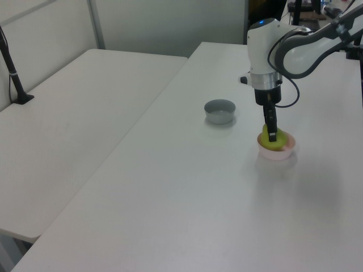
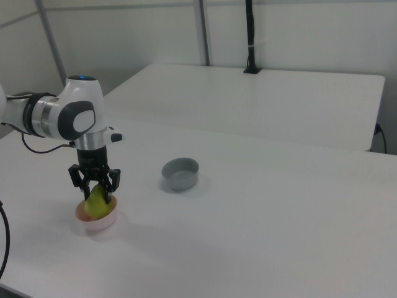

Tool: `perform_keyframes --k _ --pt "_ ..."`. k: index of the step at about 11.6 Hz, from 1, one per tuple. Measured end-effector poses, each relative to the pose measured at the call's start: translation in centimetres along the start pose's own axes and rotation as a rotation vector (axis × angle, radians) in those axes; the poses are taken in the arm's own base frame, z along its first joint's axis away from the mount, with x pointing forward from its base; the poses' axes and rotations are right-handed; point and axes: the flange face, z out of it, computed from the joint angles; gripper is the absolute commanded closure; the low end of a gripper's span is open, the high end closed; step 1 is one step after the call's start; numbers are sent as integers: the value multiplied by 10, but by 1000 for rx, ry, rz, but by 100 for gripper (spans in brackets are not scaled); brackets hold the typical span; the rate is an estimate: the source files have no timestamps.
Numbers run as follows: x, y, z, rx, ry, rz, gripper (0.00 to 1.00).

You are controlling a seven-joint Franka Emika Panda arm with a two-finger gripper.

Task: Place the pear in the bowl

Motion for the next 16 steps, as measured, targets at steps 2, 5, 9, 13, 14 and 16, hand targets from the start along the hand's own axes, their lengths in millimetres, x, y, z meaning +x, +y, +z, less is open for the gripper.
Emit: perform_keyframes --k 2,5,9,13,14,16 --pt "0 2 3 1 -5 3 0" --pt "-2 7 3 5 -17 13 0" --pt "-10 10 -9 11 -40 21 0" --pt "-18 28 -58 12 3 54 0" --pt "-17 36 -83 8 38 67 0" --pt "-21 58 -133 7 80 105 0"
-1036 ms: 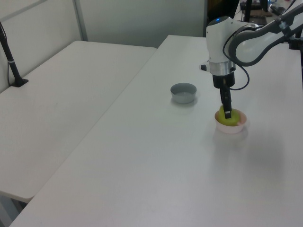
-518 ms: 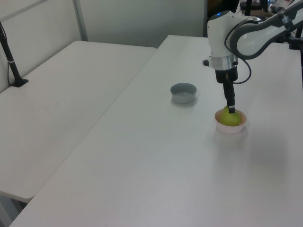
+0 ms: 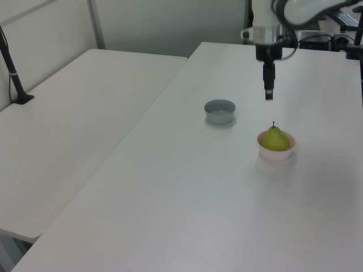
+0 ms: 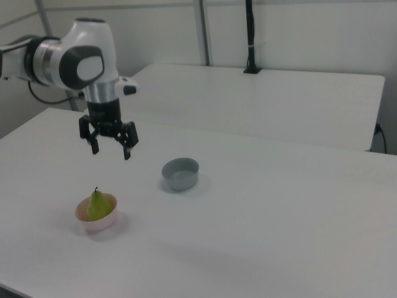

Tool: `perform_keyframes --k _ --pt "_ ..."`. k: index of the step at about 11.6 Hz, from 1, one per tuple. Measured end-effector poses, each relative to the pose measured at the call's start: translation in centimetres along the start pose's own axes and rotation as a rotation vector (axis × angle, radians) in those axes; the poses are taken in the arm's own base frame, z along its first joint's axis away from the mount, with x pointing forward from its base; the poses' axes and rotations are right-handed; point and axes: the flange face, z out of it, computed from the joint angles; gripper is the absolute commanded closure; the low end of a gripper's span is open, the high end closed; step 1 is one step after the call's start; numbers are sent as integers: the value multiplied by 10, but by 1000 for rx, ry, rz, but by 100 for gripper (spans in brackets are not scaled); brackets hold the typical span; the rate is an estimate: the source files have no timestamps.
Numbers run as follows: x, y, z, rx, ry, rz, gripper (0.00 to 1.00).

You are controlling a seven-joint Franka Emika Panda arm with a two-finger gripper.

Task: Place the pear in the bowl

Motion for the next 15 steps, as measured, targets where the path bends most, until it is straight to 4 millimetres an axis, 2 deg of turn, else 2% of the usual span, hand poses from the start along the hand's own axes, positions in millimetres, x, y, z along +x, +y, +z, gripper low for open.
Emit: perform_keyframes --k 2,4,7,9,11,15 --pt "-5 26 -47 3 19 46 0" --pt "-14 51 -86 2 48 105 0" --pt "-31 94 -132 -6 105 209 0" --pt "-37 111 -142 -13 131 233 0" --pt "-35 113 -146 -27 164 171 0" --pt "-34 113 -147 -30 171 160 0"
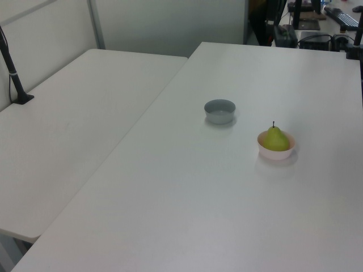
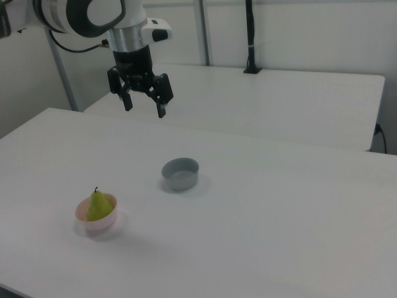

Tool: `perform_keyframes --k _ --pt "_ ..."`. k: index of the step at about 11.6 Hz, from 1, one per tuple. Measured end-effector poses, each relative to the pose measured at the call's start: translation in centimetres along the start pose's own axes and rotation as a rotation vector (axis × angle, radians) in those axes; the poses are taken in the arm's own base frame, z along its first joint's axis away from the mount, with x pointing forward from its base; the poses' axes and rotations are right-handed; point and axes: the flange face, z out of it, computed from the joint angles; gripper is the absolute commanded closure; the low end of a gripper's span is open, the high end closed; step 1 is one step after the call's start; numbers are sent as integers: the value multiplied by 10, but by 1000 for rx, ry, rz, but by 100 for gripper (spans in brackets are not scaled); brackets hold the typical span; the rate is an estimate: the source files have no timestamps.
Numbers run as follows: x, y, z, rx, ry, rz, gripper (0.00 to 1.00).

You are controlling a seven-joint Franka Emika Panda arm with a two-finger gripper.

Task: Place the pear in the bowl

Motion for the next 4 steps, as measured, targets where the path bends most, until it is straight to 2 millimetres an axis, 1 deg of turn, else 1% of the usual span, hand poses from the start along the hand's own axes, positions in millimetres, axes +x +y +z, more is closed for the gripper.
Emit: perform_keyframes --k 2,4 --pt "1 -8 0 1 -1 1 0" --pt "2 -10 1 1 -1 3 0"
